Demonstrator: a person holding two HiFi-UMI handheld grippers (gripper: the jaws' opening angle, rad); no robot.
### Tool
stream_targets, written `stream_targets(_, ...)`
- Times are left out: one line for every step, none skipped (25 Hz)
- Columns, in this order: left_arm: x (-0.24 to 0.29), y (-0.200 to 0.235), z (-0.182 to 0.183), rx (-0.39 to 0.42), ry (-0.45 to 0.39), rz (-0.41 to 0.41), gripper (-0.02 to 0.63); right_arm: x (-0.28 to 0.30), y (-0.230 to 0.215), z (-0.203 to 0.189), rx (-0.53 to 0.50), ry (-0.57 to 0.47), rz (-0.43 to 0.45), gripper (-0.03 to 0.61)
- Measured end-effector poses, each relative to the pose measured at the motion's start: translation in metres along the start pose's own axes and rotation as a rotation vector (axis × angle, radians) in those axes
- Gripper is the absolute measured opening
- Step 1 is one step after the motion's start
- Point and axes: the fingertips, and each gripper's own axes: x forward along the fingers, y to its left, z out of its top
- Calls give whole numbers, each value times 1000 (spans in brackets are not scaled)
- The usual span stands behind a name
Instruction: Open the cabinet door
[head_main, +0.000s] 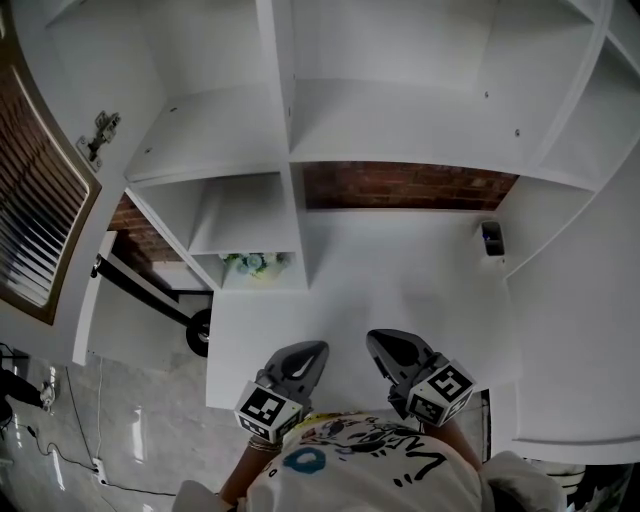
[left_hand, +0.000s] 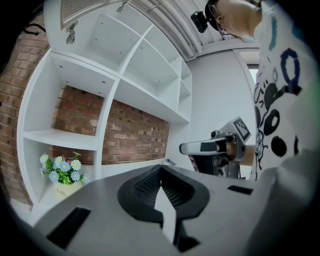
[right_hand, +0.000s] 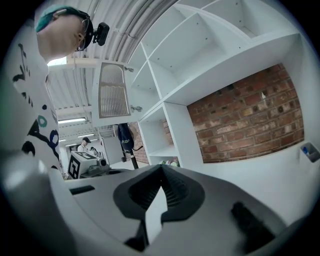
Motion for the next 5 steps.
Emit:
stream_targets(0, 1, 0, 0, 1, 1, 15, 2, 1, 1, 0, 2, 3, 26)
stream_targets(-1, 3, 0, 1, 2, 3, 15, 4, 2, 1, 1, 4, 6, 26)
stream_targets(-1, 4, 0, 1, 3, 4, 15, 5, 2, 1, 3, 5, 8, 26)
stream_targets(-1, 5, 0, 1, 3, 6, 15, 7, 2, 1, 5, 5, 12, 26)
stream_targets(-2, 6, 0, 2, 3, 8, 15, 8, 3, 1, 8, 5, 15, 26)
